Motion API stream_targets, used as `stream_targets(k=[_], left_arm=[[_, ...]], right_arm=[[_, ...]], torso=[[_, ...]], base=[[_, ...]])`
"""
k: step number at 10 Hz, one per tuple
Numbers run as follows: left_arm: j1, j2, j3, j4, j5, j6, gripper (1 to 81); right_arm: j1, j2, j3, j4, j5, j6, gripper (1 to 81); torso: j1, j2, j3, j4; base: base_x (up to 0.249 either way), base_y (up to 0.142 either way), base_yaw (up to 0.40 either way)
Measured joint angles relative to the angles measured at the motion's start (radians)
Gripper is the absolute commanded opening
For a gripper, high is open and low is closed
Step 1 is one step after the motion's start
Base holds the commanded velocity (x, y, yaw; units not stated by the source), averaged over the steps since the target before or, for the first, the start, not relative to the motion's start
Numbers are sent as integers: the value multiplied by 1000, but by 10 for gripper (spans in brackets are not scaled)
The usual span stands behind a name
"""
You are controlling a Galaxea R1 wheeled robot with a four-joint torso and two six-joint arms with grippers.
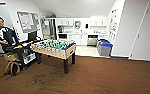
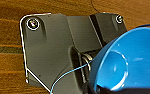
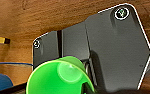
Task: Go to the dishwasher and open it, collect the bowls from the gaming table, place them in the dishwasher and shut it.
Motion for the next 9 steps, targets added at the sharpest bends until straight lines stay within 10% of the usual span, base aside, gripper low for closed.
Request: stream_targets(k=[9], left_arm=[[3,3,0,0,11,9,10]], right_arm=[[-3,2,0,-1,-1,0,10]], torso=[[0,0,0,0]], base=[[167,-85,0]])
